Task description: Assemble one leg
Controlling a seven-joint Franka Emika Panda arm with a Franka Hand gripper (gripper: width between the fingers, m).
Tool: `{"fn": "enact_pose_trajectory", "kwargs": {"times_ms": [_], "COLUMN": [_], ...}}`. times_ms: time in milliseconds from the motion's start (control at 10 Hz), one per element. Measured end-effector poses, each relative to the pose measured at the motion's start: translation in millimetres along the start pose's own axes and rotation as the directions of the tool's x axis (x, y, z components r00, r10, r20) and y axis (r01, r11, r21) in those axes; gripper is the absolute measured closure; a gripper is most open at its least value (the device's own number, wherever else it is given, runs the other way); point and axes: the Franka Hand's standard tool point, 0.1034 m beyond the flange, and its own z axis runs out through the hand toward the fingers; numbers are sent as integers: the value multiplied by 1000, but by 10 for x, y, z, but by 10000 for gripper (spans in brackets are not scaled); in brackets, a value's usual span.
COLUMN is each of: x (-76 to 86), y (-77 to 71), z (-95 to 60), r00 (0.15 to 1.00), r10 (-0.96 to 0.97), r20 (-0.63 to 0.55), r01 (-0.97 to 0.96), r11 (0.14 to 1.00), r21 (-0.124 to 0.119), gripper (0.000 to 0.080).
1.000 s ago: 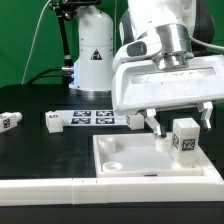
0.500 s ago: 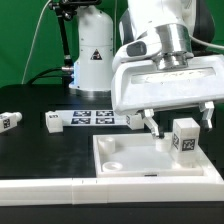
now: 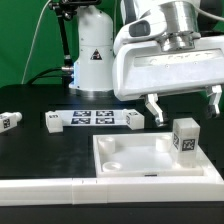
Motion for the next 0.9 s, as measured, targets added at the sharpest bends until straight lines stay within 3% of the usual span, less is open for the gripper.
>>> {"fn": "enact_pose_trajectory", "kwargs": {"times_ms": [200,400,700,900], "x": [-78,-50,-129,-95], "y": [-74,52,64,67], "z": [11,49,73,91], "r00": [978,947,853,856], "r10": [-1,9,5,5], "r20": [210,322,521,517], "r01": [-8,-26,-50,-50], "r11": [999,998,996,996], "r21": [43,48,73,74], "gripper": [151,151,151,151]}}
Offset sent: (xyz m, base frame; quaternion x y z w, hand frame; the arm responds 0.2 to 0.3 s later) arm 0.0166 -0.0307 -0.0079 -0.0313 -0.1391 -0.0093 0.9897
